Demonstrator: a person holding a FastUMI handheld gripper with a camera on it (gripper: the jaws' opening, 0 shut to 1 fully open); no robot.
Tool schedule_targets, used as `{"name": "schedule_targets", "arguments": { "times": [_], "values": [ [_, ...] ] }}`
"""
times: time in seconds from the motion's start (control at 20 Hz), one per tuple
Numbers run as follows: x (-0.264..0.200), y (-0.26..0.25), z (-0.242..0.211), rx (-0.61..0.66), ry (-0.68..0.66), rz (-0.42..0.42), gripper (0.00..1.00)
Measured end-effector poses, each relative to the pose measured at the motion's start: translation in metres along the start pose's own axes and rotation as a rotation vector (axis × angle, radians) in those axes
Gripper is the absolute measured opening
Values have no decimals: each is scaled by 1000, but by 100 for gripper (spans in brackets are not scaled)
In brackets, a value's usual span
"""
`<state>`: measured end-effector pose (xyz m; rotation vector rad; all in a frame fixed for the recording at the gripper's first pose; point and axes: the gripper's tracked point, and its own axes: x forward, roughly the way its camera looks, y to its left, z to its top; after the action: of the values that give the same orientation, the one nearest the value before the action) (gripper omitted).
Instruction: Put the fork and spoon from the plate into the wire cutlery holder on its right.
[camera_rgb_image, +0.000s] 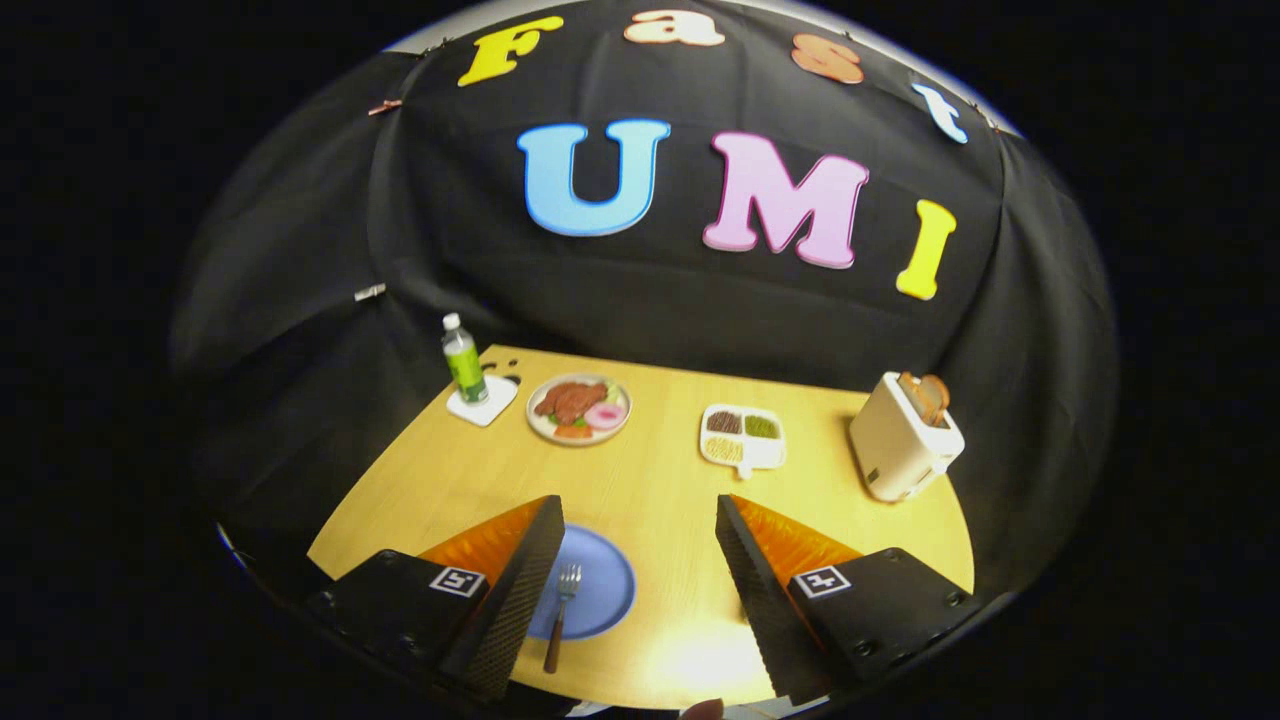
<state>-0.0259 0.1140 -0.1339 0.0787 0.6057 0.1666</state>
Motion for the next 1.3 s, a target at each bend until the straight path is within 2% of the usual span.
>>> {"name": "schedule_targets", "arguments": {
  "times": [0.3, 0.6, 0.75, 0.9, 0.95, 1.0, 1.2, 1.3],
  "values": [
    [14, 53, -82, -39, 258, 75, 92],
    [41, 77, -143, -38, 407, 98, 87],
    [59, 80, -171, -37, 469, 92, 72],
    [72, 80, -196, -55, 525, 73, 67],
    [79, 80, -206, -59, 545, 69, 59],
    [83, 79, -214, -59, 559, 63, 56],
    [98, 75, -232, -40, 599, 36, 52],
    [107, 74, -238, -11, 627, 34, 27]
  ]
}}
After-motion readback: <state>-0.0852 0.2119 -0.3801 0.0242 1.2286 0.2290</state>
